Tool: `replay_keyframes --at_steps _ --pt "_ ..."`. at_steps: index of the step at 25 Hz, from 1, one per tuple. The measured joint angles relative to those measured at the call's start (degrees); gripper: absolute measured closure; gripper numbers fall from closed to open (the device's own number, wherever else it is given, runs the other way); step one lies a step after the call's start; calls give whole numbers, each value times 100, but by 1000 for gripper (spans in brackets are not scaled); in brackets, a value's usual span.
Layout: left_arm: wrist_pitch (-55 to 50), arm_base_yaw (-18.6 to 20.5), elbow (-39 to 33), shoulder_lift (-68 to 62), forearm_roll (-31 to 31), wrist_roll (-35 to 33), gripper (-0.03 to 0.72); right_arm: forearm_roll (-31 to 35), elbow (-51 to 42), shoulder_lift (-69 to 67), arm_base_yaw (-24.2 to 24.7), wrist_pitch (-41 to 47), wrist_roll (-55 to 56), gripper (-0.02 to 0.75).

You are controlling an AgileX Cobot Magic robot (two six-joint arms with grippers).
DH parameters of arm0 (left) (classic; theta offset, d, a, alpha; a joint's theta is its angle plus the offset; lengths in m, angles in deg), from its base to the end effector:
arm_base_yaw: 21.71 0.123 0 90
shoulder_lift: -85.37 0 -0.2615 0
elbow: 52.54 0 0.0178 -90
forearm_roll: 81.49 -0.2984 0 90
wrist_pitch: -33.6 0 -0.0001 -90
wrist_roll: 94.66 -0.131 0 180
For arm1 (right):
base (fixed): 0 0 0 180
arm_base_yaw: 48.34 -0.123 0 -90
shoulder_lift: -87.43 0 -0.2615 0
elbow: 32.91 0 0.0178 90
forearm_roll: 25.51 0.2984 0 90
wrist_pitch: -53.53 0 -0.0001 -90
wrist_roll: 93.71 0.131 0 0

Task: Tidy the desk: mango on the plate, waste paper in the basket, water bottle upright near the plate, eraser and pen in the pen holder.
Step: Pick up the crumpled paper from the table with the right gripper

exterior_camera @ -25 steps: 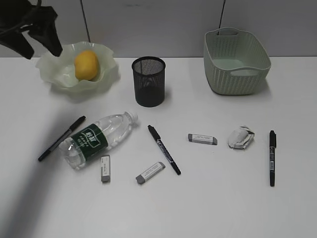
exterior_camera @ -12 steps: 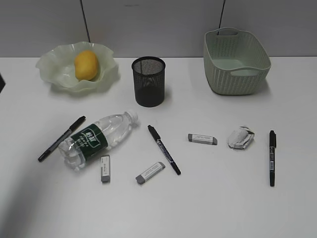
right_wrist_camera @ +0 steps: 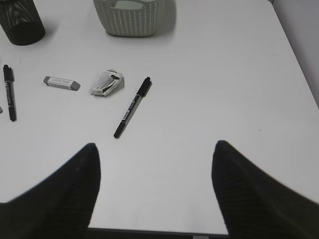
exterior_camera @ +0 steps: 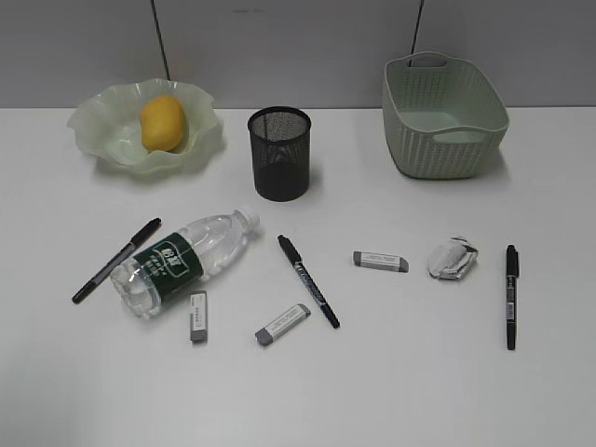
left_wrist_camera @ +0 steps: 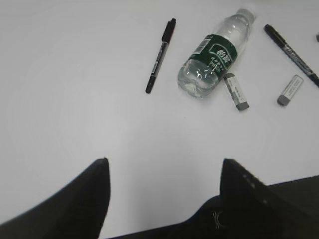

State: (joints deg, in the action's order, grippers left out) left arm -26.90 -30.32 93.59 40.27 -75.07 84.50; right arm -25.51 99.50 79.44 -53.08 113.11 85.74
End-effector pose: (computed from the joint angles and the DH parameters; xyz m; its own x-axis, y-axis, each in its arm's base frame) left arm 0.1858 -0.0410 0.2839 -0.7578 0.0738 -0.6484 0.1810 0.9784 -0.1003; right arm 0.0953 0.0079 0.2869 -0.4229 -0.0447 -0.9051 -0.0867 0.9962 -0.0087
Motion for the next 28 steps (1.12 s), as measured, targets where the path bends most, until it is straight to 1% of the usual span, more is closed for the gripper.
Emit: replay_keyframes --at_steps 4,8,11,15,18,24,28 --pt "-38 0 -456 1289 52 0 165 0 0 0 0 0 0 184" --pt "-259 0 -607 2242 152 0 165 57 0 0 0 0 0 184" --pt "-279 0 -607 2697 87 0 165 84 0 0 0 0 0 184" --pt "-279 0 -666 2966 -172 0 165 128 34 -97 0 -50 14 184" --pt "-270 0 -854 2971 -251 0 165 93 130 -637 0 -473 55 188" --pt "-203 0 -1181 2971 -262 0 165 99 158 -2714 0 -1774 55 200" --pt "-105 0 -1231 2971 -262 0 165 295 441 -4259 0 -2121 55 204"
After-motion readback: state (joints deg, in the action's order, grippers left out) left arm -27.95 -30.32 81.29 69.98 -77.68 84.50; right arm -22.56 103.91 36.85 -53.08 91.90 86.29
